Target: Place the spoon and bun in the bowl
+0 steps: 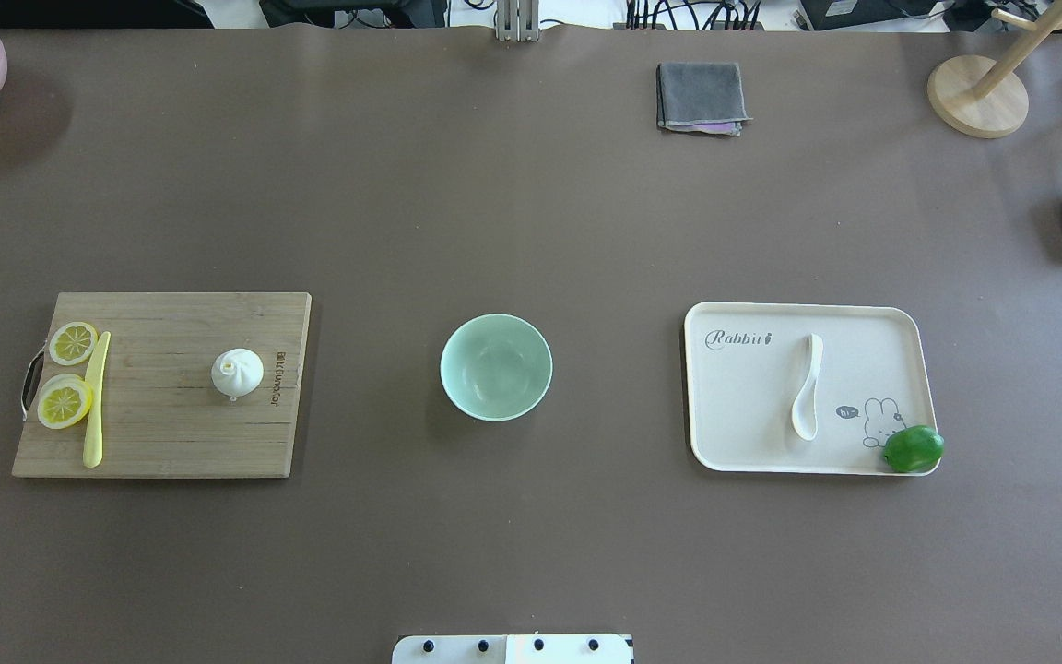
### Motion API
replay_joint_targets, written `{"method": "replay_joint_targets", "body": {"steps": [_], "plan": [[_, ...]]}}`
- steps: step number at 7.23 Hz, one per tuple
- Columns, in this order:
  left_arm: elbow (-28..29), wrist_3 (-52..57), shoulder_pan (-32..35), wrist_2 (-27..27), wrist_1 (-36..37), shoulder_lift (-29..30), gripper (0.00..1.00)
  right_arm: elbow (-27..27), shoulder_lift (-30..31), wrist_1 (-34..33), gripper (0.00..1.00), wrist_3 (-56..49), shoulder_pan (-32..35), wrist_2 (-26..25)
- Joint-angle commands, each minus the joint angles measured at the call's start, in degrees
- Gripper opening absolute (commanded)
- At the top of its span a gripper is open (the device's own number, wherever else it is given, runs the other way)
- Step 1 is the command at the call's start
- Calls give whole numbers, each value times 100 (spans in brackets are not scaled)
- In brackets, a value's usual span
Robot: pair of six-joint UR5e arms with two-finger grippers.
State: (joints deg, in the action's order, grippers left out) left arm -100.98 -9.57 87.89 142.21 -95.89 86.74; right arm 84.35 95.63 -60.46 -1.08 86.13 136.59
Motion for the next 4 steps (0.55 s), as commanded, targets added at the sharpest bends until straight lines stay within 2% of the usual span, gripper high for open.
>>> {"method": "replay_joint_targets", "body": {"steps": [1, 2, 3, 4], "plan": [[-9, -219, 0, -62, 96, 0, 98, -33, -79, -53, 100, 20, 9, 8], [25, -221, -17, -62, 297, 61, 98, -15, -323, -550, 100, 28, -35, -9], [-9, -212, -43, -80, 847, 393, 98, -24, -873, -1634, 100, 20, -18, -35], [-9, -143, -52, -176, 1140, 474, 98, -59, -1340, -2401, 100, -6, -18, -314]]}}
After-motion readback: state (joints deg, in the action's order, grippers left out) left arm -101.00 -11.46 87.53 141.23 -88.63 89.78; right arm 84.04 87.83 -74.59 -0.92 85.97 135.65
